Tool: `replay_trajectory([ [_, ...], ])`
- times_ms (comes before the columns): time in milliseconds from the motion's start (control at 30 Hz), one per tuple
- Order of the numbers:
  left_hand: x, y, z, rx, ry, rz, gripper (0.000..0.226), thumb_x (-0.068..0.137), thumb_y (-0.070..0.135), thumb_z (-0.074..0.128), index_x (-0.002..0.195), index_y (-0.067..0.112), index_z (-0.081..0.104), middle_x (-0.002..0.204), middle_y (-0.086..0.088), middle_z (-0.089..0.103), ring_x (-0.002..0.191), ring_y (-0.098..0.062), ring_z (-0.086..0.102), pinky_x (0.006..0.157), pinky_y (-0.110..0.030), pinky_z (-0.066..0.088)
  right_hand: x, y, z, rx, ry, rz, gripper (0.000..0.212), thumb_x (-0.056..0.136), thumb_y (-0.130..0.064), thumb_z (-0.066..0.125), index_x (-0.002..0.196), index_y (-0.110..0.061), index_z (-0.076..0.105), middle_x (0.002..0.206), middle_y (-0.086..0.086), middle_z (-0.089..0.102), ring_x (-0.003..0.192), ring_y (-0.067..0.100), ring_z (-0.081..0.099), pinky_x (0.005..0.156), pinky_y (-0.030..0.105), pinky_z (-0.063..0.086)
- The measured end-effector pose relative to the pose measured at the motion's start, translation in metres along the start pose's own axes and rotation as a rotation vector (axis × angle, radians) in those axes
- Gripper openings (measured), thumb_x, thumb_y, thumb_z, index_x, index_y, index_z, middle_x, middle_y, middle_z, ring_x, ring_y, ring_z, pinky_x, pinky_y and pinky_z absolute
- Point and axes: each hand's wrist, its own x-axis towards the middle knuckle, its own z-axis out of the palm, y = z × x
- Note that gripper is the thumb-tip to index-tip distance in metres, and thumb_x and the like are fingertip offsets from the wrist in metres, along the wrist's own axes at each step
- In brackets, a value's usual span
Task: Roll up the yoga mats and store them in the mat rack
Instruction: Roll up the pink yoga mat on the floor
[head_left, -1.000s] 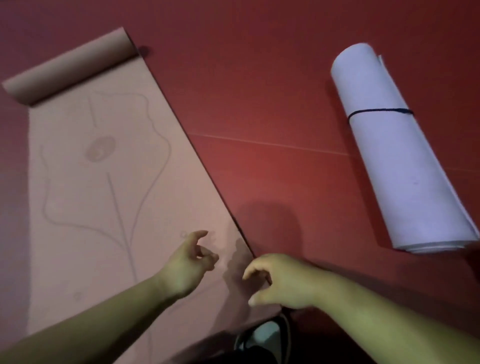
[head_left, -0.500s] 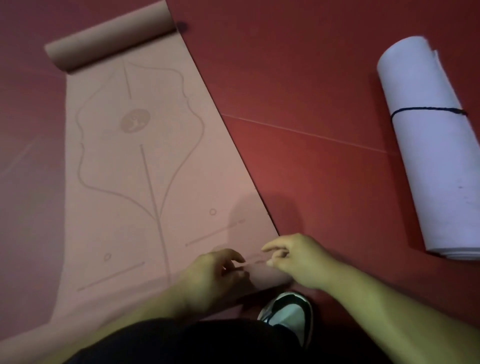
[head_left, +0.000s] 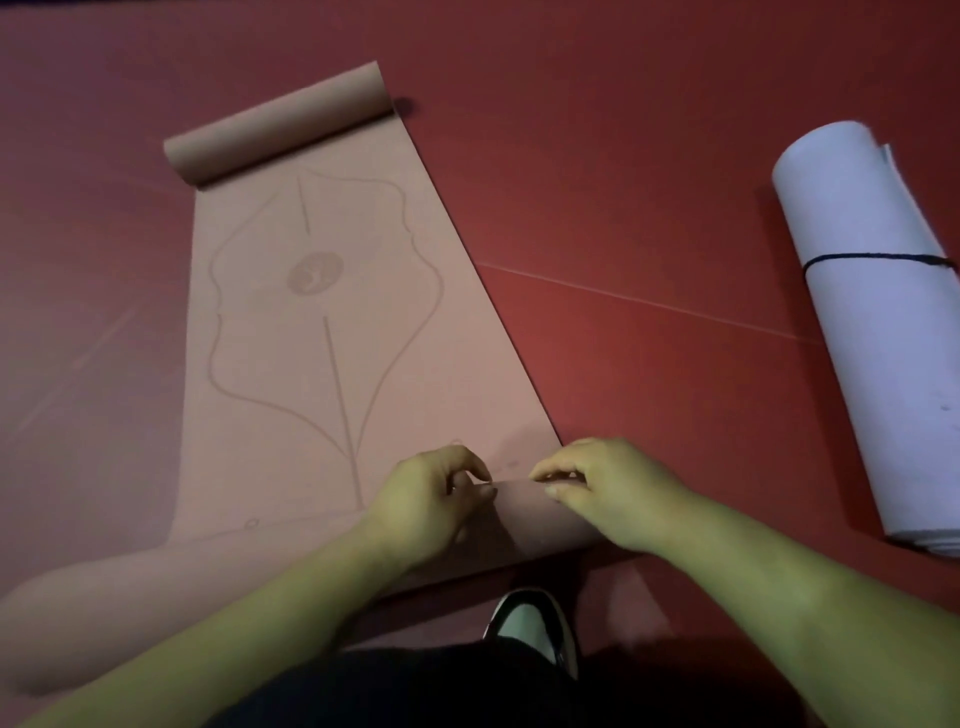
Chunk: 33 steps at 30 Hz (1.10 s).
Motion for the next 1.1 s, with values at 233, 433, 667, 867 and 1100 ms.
replay_trajectory([
  [233, -0.028, -0.010, -0.021, 0.115, 0.110, 0.096, 0.021, 0.092, 0.044, 0.061, 0.110, 0.039, 0.071, 0.094, 0.011, 0.073, 0.077, -0.003, 0.067, 0.073, -0.031, 0.055, 0.003, -0.029, -0.013, -0.005, 0.025, -0.031, 0.022, 0.092, -0.020, 0.071, 0.108, -0.032, 0.078, 0.109, -0.015, 0.075, 0.103, 0.003, 0.066, 0.089, 0.016, 0.046],
  [433, -0.041, -0.029, -0.013, 0.028, 0.159, 0.041, 0.018, 0.092, 0.031, 0.071, 0.109, 0.037, 0.074, 0.096, 0.019, 0.066, 0.083, 0.010, 0.060, 0.075, -0.009, 0.041, 0.006, -0.048, 0.000, -0.229, 0.025, -0.087, 0.027, 0.094, -0.029, 0.064, 0.120, -0.035, 0.072, 0.121, -0.011, 0.068, 0.117, 0.015, 0.060, 0.101, 0.031, 0.045],
  [667, -0.022, -0.049, 0.001, -0.174, 0.140, -0.050, 0.024, 0.083, 0.028, 0.082, 0.085, 0.041, 0.063, 0.076, 0.008, 0.068, 0.065, -0.001, 0.057, 0.067, -0.023, 0.048, 0.020, -0.038, 0.034, -0.376, -0.041, -0.104, 0.050, 0.088, -0.055, 0.067, 0.136, -0.042, 0.058, 0.130, -0.017, 0.054, 0.125, 0.014, 0.044, 0.104, 0.031, 0.030],
  [867, -0.025, -0.083, 0.034, -0.214, -0.009, -0.093, 0.017, 0.088, 0.025, 0.078, 0.090, 0.039, 0.067, 0.080, 0.016, 0.069, 0.074, 0.007, 0.061, 0.069, -0.013, 0.045, 0.033, -0.012, 0.063, -0.353, -0.208, -0.066, 0.045, 0.088, -0.055, 0.068, 0.130, -0.039, 0.064, 0.124, -0.015, 0.058, 0.122, 0.015, 0.047, 0.101, 0.030, 0.037],
  [1100, -0.042, -0.125, 0.068, -0.129, -0.151, -0.012, 0.041, 0.091, 0.029, 0.073, 0.132, 0.030, 0.067, 0.104, 0.015, 0.049, 0.100, 0.006, 0.052, 0.084, -0.002, 0.035, 0.024, 0.002, 0.091, -0.433, -0.385, -0.054, 0.058, 0.085, -0.064, 0.041, 0.133, -0.039, 0.062, 0.121, -0.015, 0.047, 0.121, 0.014, 0.042, 0.106, 0.032, 0.034],
])
